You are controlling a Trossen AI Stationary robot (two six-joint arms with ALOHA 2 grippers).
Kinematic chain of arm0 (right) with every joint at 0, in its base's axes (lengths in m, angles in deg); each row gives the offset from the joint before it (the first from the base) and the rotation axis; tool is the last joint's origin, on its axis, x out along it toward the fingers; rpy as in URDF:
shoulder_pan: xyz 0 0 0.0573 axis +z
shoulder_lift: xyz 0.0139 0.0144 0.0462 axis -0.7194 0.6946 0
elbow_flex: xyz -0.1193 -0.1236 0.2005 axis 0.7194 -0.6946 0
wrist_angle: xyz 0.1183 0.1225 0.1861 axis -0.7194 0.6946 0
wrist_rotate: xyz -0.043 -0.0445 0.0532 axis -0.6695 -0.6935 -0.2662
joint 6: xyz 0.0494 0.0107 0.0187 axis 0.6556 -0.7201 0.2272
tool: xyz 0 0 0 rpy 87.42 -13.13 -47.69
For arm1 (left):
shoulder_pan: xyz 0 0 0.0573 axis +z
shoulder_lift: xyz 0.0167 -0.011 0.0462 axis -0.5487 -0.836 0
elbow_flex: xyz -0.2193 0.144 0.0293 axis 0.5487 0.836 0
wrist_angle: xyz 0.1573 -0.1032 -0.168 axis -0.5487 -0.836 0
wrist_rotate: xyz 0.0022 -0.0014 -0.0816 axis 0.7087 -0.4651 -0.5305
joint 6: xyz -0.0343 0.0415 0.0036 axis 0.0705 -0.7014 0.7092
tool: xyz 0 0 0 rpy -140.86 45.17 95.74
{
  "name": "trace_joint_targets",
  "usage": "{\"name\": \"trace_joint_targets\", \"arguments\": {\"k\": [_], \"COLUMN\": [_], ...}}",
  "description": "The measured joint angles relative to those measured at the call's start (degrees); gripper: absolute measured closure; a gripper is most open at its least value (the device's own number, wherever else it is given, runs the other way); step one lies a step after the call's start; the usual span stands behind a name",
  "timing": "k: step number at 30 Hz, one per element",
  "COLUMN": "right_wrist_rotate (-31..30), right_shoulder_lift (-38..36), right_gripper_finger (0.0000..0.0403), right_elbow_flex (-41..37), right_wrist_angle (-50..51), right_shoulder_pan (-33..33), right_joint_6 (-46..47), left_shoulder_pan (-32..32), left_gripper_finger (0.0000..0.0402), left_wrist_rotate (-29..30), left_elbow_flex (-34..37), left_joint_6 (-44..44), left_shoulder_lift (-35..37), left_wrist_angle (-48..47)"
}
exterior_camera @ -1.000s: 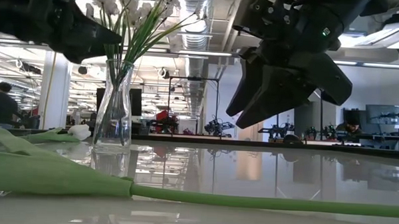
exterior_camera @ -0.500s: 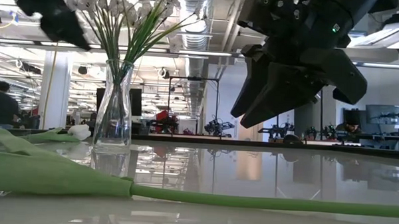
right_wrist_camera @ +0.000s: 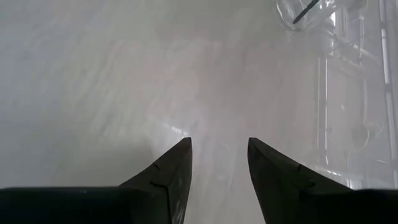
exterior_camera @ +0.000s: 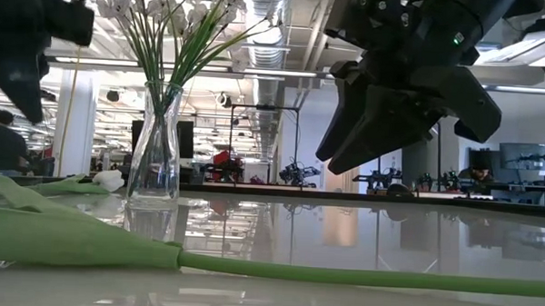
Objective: Sort flowers into vase by color
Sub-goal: Put the top white flower into the transparent vase
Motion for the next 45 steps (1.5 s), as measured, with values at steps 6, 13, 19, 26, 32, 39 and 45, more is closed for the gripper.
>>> {"name": "trace_joint_targets", "arguments": {"k": [6, 13, 19, 26, 32, 39, 45], "right_wrist_rotate": [0.00, 0.17, 1.39, 1.44, 1.42, 1.42, 1.40], "right_shoulder_lift": [0.00, 0.00, 0.00, 0.00, 0.00, 0.00, 0.00], "right_gripper_finger": [0.0223, 0.0223, 0.0223, 0.0223, 0.0223, 0.0223, 0.0223], "right_elbow_flex": [0.00, 0.00, 0.00, 0.00, 0.00, 0.00, 0.00], "right_wrist_angle": [0.62, 0.99, 1.06, 1.03, 0.84, 0.86, 0.91], "right_shoulder_pan": [0.02, 0.02, 0.02, -0.38, -0.52, 0.82, 1.14], "right_joint_6": [0.00, 0.02, 0.02, 0.02, 0.06, 0.22, 1.07], "left_shoulder_pan": [0.09, 1.91, 3.08, 3.17, 3.17, 3.21, 3.17], "left_gripper_finger": [0.0175, 0.0175, 0.0177, 0.0274, 0.0390, 0.0399, 0.0401], "left_wrist_rotate": [-0.87, -4.92, -5.38, -6.82, -5.64, 2.88, 17.41], "left_elbow_flex": [0.02, 6.87, 11.73, 12.24, 12.31, 12.35, 11.73], "left_joint_6": [7.27, 5.70, 6.51, 5.21, 7.79, 15.02, 22.08], "left_shoulder_lift": [-9.75, -15.89, -14.76, -11.48, -11.24, -8.18, 2.03], "left_wrist_angle": [-2.94, 5.77, 8.97, 9.78, 9.30, 6.88, 2.50]}}
